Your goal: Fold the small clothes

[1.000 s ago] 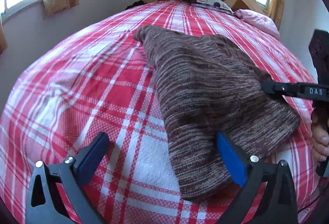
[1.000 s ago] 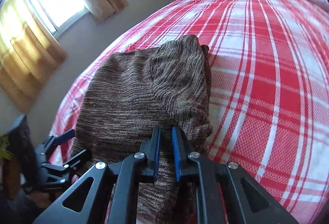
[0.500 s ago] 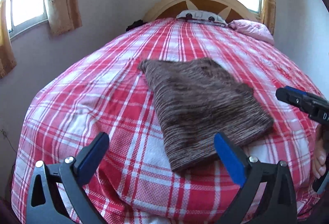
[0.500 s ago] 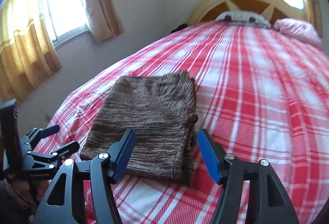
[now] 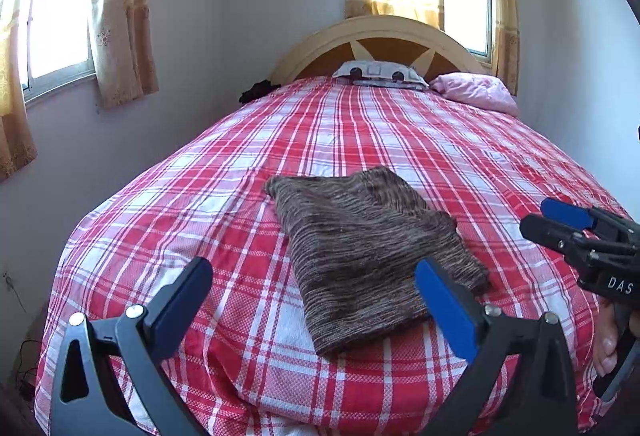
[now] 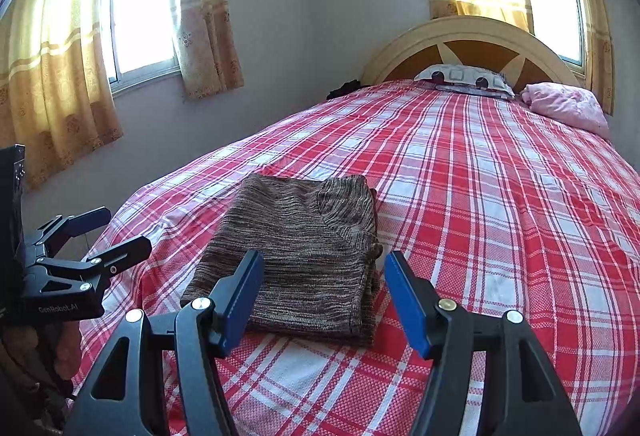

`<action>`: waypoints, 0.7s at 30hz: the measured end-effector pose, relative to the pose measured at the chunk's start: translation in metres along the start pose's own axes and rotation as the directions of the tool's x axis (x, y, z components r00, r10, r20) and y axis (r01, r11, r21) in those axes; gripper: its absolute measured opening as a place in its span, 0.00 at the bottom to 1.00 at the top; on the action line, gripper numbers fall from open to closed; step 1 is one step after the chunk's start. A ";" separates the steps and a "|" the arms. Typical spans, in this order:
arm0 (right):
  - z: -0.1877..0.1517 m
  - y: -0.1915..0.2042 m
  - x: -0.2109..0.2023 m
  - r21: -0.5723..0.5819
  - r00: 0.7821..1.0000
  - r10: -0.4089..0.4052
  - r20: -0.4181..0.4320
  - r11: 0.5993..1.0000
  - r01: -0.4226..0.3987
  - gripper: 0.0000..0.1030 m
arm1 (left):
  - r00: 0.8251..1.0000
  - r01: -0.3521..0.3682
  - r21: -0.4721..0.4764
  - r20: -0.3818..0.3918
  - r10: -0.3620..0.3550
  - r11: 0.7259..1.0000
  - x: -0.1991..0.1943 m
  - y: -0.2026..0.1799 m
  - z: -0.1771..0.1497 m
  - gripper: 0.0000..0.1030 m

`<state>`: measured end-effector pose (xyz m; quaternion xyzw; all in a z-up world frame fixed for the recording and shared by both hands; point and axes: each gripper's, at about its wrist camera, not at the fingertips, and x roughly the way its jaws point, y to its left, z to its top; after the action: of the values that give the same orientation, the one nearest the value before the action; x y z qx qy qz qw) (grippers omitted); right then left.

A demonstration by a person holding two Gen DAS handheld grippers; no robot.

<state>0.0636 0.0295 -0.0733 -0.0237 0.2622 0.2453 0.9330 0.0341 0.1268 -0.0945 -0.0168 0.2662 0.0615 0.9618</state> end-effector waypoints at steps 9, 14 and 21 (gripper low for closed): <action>-0.001 -0.007 -0.008 0.038 1.000 -0.026 0.005 0.999 0.026 0.62 | 1.000 0.003 -0.011 0.009 -0.003 1.000 -0.003 0.001 0.000 1.00; -0.003 -0.007 -0.012 0.046 0.999 -0.033 0.002 0.998 0.033 0.62 | 1.000 0.012 -0.009 0.019 -0.012 1.000 -0.009 -0.001 0.001 1.00; -0.001 -0.003 -0.018 0.035 0.999 -0.027 0.017 0.999 0.027 0.62 | 1.000 0.012 -0.018 0.026 -0.012 1.000 -0.013 0.000 0.003 1.00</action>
<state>0.0511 0.0190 -0.0652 -0.0089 0.2578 0.2283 0.9388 0.0249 0.1255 -0.0855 -0.0265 0.2530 0.0583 0.9653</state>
